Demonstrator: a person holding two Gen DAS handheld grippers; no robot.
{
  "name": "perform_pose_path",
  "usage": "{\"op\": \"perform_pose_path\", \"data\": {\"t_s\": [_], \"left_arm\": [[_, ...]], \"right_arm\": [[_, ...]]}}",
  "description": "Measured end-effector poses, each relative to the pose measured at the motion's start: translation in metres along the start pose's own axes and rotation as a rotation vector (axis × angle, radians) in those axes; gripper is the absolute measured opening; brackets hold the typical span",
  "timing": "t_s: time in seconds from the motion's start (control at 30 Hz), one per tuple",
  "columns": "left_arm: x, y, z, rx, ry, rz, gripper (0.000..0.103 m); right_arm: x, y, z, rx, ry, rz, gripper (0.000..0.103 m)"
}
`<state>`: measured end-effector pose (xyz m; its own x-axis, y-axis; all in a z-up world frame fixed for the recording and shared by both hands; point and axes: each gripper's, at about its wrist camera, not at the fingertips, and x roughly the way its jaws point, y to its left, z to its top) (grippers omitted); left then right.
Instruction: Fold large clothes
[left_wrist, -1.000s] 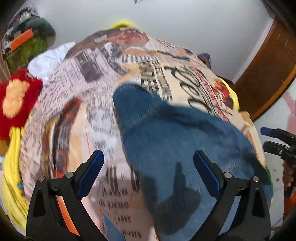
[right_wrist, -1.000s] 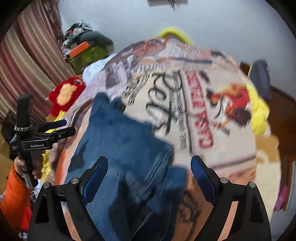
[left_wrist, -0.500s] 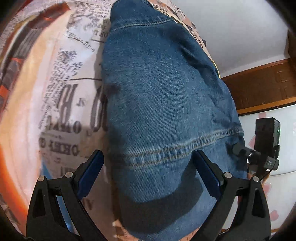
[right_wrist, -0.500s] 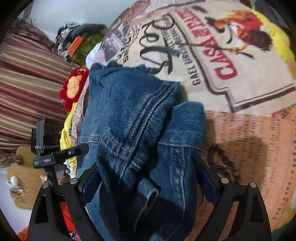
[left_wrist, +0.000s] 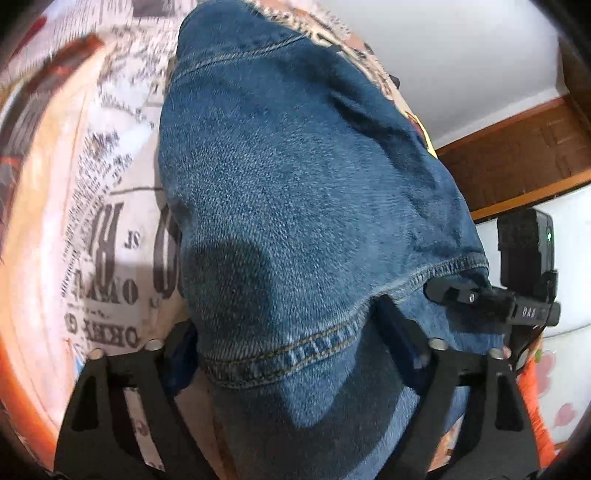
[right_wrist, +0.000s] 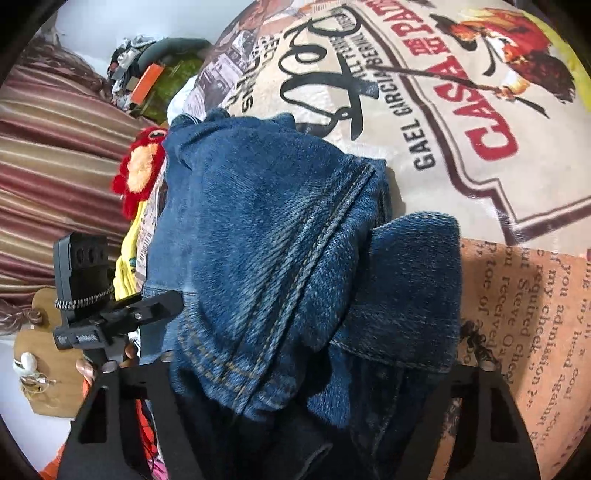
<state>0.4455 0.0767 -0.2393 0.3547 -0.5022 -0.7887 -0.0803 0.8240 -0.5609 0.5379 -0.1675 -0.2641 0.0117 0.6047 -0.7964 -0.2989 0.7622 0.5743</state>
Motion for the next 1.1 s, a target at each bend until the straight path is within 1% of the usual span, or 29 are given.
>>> {"op": "perform_pose_path", "data": {"t_s": [0.03,0.07,0.1,0.13,0.17,0.23,0.33,0.43,0.53,0.57,0.63,0.67,0.73,0.8,0.9,1.0,1.1], "left_arm": [[-0.005,-0.005,-0.002,0.02,-0.015,0.01,0.072],[-0.008,-0.009,-0.003,0.035,-0.026,0.018,0.069],[-0.014,-0.014,-0.005,0.059,-0.039,0.033,0.063],[-0.019,-0.02,-0.006,0.083,-0.049,0.042,0.059],[-0.024,-0.024,-0.008,0.1,-0.058,0.048,0.058],[-0.036,-0.035,-0.011,0.14,-0.082,0.066,0.05],[-0.058,-0.054,-0.018,0.211,-0.126,0.088,0.045],[-0.083,-0.068,-0.026,0.272,-0.176,0.118,0.043],[-0.109,-0.077,-0.034,0.296,-0.219,0.124,0.042],[-0.114,-0.079,-0.03,0.295,-0.229,0.122,0.041],[-0.129,-0.072,-0.035,0.298,-0.253,0.106,0.039],[-0.134,-0.069,-0.036,0.294,-0.26,0.095,0.038],[-0.144,-0.064,-0.036,0.283,-0.271,0.103,0.038],[-0.146,-0.05,-0.037,0.273,-0.27,0.115,0.038],[-0.145,-0.024,-0.04,0.215,-0.238,0.109,0.038],[-0.129,0.007,-0.037,0.142,-0.191,0.119,0.039],[-0.108,0.036,-0.032,0.085,-0.139,0.144,0.04]], "right_arm": [[-0.002,0.002,0.0,0.002,-0.008,0.0,0.06],[-0.006,0.005,-0.002,0.002,-0.019,-0.008,0.057],[-0.008,0.008,-0.003,-0.003,-0.025,-0.014,0.054],[-0.011,0.013,-0.004,-0.016,-0.034,-0.028,0.052],[-0.014,0.018,-0.005,-0.025,-0.042,-0.035,0.05],[-0.021,0.027,-0.008,-0.025,-0.058,-0.032,0.045],[-0.033,0.04,-0.012,-0.034,-0.078,-0.027,0.04],[-0.046,0.062,-0.016,-0.067,-0.108,-0.035,0.038],[-0.059,0.084,-0.02,-0.089,-0.134,-0.029,0.036],[-0.063,0.089,-0.022,-0.099,-0.143,-0.022,0.035],[-0.074,0.105,-0.024,-0.128,-0.167,0.01,0.035],[-0.08,0.119,-0.025,-0.155,-0.187,0.002,0.035],[-0.082,0.138,-0.026,-0.187,-0.202,-0.004,0.035],[-0.077,0.151,-0.027,-0.206,-0.196,-0.007,0.035],[-0.058,0.156,-0.025,-0.208,-0.167,-0.024,0.035],[-0.024,0.155,-0.02,-0.195,-0.113,-0.055,0.036],[0.02,0.145,-0.013,-0.181,-0.023,-0.11,0.04]]}}
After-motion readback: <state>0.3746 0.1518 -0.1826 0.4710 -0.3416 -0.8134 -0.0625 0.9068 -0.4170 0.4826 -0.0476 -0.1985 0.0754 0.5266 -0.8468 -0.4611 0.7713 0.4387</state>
